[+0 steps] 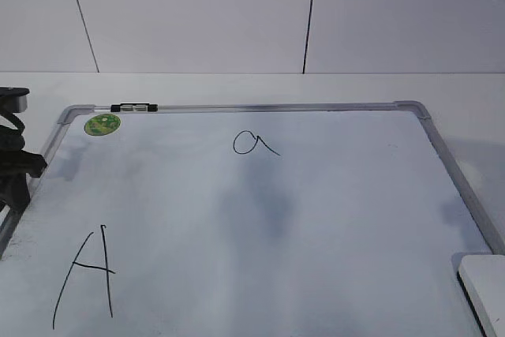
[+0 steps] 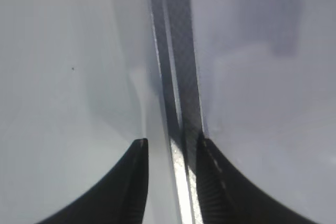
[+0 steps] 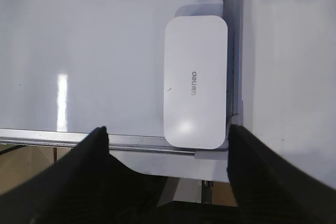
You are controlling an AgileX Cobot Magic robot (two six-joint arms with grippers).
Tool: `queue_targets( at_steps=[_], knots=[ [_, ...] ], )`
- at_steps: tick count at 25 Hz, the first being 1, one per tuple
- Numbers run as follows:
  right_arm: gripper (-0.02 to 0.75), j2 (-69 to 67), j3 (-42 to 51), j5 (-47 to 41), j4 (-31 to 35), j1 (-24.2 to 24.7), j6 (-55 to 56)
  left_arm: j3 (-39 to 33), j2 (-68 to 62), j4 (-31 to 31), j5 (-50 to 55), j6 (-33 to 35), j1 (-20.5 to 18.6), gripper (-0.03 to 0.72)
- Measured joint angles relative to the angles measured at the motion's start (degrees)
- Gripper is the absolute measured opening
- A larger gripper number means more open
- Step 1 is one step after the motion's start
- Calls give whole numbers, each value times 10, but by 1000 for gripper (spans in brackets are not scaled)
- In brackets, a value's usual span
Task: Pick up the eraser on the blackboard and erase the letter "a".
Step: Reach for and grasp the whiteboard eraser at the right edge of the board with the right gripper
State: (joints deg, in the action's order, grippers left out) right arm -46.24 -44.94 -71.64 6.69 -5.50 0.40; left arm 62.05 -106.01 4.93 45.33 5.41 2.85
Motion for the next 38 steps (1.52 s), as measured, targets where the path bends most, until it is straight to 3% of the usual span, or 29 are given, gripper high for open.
queue_targets(
  at_steps=[6, 8, 11, 13, 17, 24, 38],
  knots=[
    [539, 0, 0, 0, 0, 0, 1, 3, -3, 0, 1, 0, 0, 232],
    [540, 0, 0, 0, 0, 0, 1, 3, -3, 0, 2, 0, 0, 190],
    [540, 0, 0, 0, 0, 0, 1, 4, -3, 2, 2, 0, 0, 55],
    [540, 0, 0, 0, 0, 0, 1, 4, -3, 9, 3, -12, 0, 28],
    [544, -1, 0, 0, -1, 0, 8, 4, -3, 11, 3, -18, -1, 20],
    [671, -53, 0, 1, -5, 0, 42, 4, -3, 11, 3, -19, -1, 19],
    [678, -116, 80, 23, -40, 0, 43, 4, -3, 11, 3, -19, -1, 19]
  ],
)
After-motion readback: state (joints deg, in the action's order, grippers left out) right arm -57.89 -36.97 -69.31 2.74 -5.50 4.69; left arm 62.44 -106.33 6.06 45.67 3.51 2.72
